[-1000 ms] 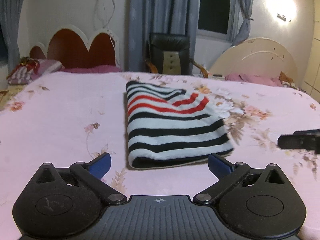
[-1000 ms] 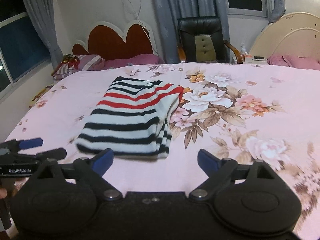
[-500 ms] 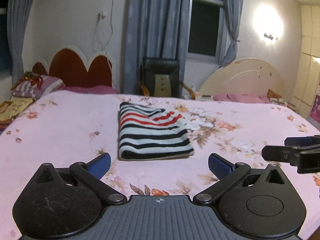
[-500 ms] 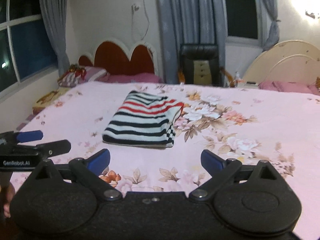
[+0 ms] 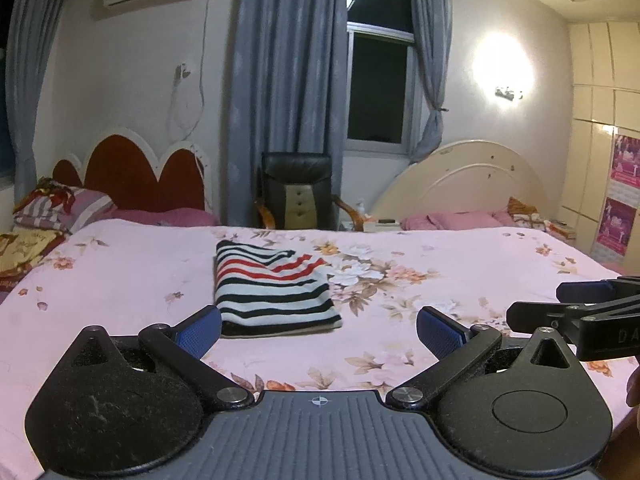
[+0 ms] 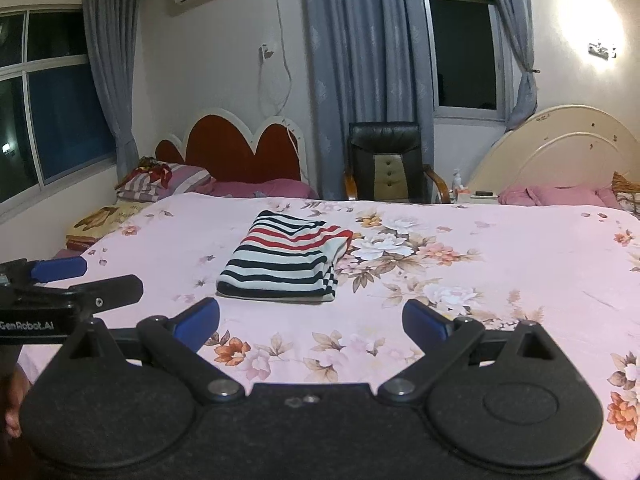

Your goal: Fold small clothes

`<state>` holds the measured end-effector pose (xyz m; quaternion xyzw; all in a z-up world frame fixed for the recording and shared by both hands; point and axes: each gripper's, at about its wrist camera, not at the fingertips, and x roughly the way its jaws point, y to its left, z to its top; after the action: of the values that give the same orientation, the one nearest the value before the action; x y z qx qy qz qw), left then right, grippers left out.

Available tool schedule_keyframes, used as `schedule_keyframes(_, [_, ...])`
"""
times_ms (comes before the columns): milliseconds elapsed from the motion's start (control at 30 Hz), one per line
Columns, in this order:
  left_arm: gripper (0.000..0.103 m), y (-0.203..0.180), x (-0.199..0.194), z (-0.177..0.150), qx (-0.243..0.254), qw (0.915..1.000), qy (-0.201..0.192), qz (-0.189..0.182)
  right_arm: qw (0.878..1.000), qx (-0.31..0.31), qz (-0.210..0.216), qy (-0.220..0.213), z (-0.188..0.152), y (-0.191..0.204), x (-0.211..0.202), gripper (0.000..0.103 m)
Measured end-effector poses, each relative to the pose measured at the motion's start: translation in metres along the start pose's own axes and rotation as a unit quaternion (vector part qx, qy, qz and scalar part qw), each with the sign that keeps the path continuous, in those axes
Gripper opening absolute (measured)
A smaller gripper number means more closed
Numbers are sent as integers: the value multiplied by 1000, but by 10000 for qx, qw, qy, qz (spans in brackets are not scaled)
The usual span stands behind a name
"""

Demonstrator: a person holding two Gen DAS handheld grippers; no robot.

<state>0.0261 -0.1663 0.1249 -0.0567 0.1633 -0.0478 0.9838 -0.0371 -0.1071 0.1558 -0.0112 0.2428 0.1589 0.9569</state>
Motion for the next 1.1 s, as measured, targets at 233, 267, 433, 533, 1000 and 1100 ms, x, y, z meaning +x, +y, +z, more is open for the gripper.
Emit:
schedule_keyframes(233, [103, -11, -7, 3, 77, 9999, -62, -66, 9999, 25, -60, -115, 1, -3, -9, 97])
schedule_keyframes(267, [103, -11, -7, 3, 80, 9999, -60, -74, 9999, 23, -58, -124, 1, -4, -10, 97])
schedule_keyframes(433, [103, -15, -8, 3, 102, 9999, -52, -83, 9999, 12, -74, -132, 0, -3, -9, 98])
schedule_keyframes(533, [103, -15, -6, 3, 104, 9999, -41, -77, 9999, 0, -95, -129, -1, -2, -9, 98])
schedule_keyframes(1000, [103, -11, -4, 3, 127, 9999, -23, -6, 9999, -14, -43, -109, -1, 1, -7, 98])
schedule_keyframes(1100, [103, -11, -4, 4, 127, 9999, -23, 6, 9999, -26, -20, -119, -1, 0, -6, 98])
